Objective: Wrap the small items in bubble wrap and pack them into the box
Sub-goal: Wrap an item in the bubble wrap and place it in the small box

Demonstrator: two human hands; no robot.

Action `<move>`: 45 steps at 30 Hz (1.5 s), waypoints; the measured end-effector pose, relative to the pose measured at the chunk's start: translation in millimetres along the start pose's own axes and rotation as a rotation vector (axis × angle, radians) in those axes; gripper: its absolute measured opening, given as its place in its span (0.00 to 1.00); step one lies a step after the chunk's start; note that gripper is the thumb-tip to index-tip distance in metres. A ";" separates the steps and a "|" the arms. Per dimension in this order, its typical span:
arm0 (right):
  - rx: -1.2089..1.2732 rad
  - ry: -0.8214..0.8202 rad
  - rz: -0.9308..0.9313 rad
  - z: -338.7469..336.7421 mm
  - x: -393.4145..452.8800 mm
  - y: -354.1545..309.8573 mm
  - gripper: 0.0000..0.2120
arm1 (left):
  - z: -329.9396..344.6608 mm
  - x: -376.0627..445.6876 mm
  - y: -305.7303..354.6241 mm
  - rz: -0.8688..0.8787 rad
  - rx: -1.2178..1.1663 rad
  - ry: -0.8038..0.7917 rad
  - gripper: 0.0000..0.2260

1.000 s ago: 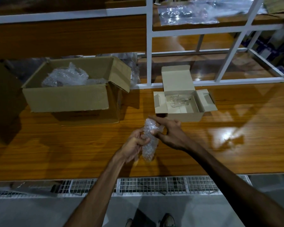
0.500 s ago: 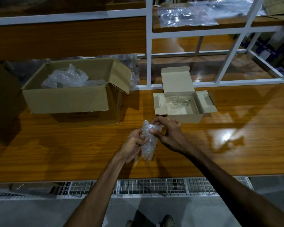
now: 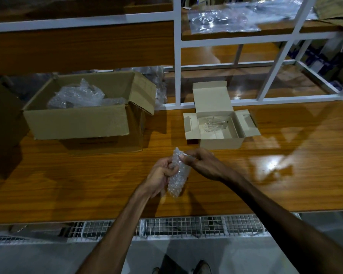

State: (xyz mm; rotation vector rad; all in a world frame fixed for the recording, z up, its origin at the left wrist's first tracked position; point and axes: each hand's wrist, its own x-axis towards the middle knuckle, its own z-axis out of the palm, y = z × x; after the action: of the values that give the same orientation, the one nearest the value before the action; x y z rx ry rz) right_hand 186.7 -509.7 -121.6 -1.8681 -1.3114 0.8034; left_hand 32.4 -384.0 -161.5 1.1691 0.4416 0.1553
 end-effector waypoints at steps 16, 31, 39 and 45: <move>0.281 0.086 0.172 -17.1 -3.6 9.5 0.18 | 25.2 3.2 -2.8 0.072 0.148 0.168 0.15; 0.642 0.442 0.269 -8.4 3.2 16.1 0.14 | 36.7 5.4 -21.1 0.399 0.110 0.690 0.07; 0.663 0.453 0.268 -3.7 -0.9 12.6 0.12 | 36.9 10.1 -12.5 0.345 0.004 0.661 0.08; 0.677 0.471 0.298 1.6 -4.4 15.6 0.17 | 43.8 14.2 -14.2 0.335 0.067 0.741 0.06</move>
State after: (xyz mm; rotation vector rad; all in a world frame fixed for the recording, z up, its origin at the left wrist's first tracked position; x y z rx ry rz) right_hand 192.1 -517.2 -134.9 -1.5636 -0.3956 0.7645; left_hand 61.8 -422.0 -164.2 1.2226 0.8997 0.8870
